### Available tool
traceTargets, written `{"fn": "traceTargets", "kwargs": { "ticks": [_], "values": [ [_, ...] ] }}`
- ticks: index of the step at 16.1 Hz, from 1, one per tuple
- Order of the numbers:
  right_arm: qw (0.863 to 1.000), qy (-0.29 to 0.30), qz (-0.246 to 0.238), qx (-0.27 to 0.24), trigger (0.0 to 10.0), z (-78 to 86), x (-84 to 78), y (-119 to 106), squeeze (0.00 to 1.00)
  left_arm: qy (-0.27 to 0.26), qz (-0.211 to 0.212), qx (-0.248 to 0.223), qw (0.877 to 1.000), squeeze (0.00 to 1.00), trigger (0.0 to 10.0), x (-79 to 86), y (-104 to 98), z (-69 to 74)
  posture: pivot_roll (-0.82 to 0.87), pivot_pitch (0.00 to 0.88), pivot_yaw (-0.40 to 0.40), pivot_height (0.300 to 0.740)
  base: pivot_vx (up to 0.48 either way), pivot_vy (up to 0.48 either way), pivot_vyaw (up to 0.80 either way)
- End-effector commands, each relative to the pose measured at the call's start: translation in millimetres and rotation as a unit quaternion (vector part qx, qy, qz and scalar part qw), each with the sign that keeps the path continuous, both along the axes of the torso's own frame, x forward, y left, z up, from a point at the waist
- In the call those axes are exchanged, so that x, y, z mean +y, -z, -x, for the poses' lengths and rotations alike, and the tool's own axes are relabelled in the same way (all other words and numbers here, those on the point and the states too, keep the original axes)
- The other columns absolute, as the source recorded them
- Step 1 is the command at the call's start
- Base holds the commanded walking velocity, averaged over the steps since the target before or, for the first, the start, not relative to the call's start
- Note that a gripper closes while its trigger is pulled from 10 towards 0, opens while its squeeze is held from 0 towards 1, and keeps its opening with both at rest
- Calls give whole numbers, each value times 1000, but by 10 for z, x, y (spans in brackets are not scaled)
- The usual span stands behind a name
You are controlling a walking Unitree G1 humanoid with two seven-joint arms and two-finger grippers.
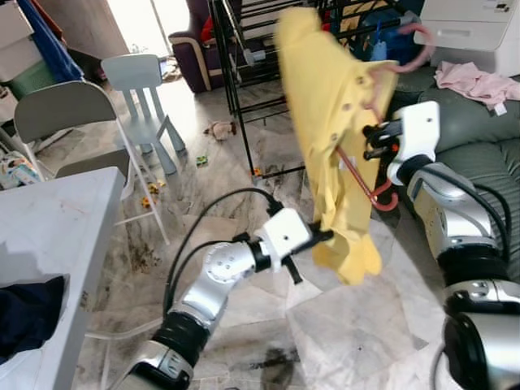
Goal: Hang hanger
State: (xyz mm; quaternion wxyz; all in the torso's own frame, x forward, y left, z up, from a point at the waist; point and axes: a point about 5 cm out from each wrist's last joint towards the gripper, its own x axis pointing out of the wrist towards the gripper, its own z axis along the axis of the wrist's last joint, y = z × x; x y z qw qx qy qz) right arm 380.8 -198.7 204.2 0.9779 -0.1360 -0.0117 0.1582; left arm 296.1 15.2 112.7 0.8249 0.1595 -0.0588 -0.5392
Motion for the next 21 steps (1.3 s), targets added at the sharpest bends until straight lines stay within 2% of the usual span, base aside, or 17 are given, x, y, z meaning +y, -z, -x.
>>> {"fn": "traceTargets", "kwargs": {
  "ticks": [1,2,4,5,7,9,10,11,13,16,18,21],
  "values": [
    [998,-35,45,-8,10000,27,105,3,0,9,-23,8,1000,0,10000,16,76,36,-184,0,130,740,0,0,0],
    [996,-29,90,4,10000,50,72,102,0,10,-21,13,1000,0,10000,-2,77,52,-185,0,128,740,0,0,0],
    [992,-30,123,24,10000,91,3,229,0,3,-23,18,1000,0,10000,-32,88,50,-185,0,126,740,0,0,0],
    [990,-15,139,18,10000,92,-65,220,0,-9,-21,35,999,1000,10000,-45,125,47,-185,0,126,740,0,0,0],
    [988,-2,153,3,10000,86,-123,178,0,2,-27,34,999,1000,10000,-58,145,75,-191,0,123,740,0,0,0],
    [979,12,201,-26,10000,92,-211,154,0,9,-30,30,999,1000,10000,-36,129,98,-189,0,118,740,0,0,0],
    [979,16,201,-31,10000,103,-248,158,0,10,-36,24,999,1000,10000,0,121,101,-186,0,114,740,0,0,0],
    [972,8,229,-44,10000,142,-293,180,0,20,-54,17,998,1000,10000,81,124,128,-180,0,108,740,0,0,0],
    [967,3,251,-35,10000,196,-377,272,0,21,-71,18,997,1000,10000,223,133,145,-180,0,108,740,0,0,0],
    [963,-28,262,-47,10000,261,-404,296,0,9,-91,24,996,1000,10000,420,175,160,-175,0,110,740,0,0,0],
    [953,-88,282,-58,10000,362,-376,308,0,-32,-96,-3,995,1000,10000,562,105,52,-175,0,112,740,0,0,0],
    [926,-172,332,-57,10000,569,-435,389,0,-73,-119,-42,989,1000,10000,832,-92,-191,-172,0,116,740,0,0,0]
  ]
}}
